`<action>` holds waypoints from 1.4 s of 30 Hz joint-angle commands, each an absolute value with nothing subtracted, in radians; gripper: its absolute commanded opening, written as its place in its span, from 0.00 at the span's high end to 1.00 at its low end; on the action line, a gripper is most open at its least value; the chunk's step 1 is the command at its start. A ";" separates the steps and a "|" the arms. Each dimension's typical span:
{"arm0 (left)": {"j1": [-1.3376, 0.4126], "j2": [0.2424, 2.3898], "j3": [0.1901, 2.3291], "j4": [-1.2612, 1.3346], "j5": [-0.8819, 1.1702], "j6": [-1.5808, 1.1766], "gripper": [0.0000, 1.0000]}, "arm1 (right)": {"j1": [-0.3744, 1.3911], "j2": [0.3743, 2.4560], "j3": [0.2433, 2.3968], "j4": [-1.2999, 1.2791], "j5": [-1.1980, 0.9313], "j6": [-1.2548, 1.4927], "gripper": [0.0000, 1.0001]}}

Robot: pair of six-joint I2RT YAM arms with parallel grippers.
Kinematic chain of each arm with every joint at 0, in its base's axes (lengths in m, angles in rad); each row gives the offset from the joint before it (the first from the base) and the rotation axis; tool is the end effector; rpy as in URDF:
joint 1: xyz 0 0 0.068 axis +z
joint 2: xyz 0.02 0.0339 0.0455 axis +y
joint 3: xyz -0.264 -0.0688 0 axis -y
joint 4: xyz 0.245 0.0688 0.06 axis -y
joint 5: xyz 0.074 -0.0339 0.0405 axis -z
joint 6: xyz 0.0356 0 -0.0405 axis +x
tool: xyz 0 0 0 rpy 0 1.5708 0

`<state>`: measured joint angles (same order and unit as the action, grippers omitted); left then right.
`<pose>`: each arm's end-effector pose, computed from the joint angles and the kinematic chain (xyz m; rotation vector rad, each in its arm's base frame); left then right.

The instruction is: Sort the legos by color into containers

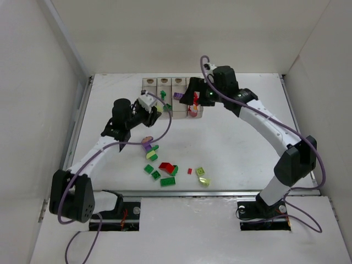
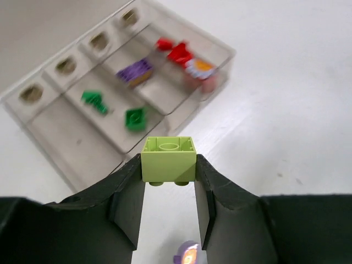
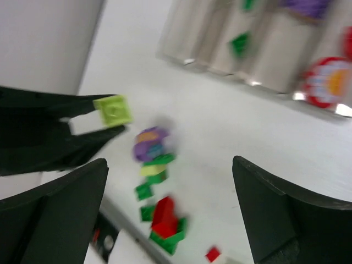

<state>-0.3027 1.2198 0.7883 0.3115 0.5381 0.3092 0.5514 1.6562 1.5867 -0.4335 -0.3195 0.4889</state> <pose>0.2625 -0.1011 0.3009 0.8790 1.4476 -0.4489 0.3225 0.2115 0.3674 -0.2760 2.1751 0.9465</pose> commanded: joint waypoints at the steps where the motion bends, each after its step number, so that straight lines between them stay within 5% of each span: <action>1: -0.252 1.309 0.867 0.343 0.359 0.170 1.00 | 0.489 1.611 1.559 -0.388 -0.141 0.531 0.00; 8: -0.184 1.583 0.992 0.452 0.164 0.256 1.00 | 0.457 1.729 1.664 -0.454 -0.106 0.400 0.00; 17: -0.175 1.851 1.271 0.387 0.161 0.322 0.98 | 0.414 1.934 1.845 -0.563 -0.124 0.334 0.00; 21: -0.155 1.875 1.281 0.387 0.233 0.322 0.62 | 0.414 1.953 1.861 -0.594 -0.103 0.324 0.00; 22: -0.155 1.875 1.281 0.387 0.254 0.333 0.33 | 0.414 1.953 1.861 -0.604 -0.103 0.324 0.00; 28: -0.146 1.827 1.259 0.330 0.432 0.423 0.03 | 0.414 1.862 1.754 -0.627 -0.049 0.324 0.00; 42: -0.146 1.465 1.048 0.016 0.123 0.399 0.00 | 0.679 1.597 1.243 -0.759 -0.028 0.365 0.00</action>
<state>-0.1486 1.5383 1.1149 0.1444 0.1860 0.3962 0.6357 1.6051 1.3205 -0.6991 -0.0090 0.3305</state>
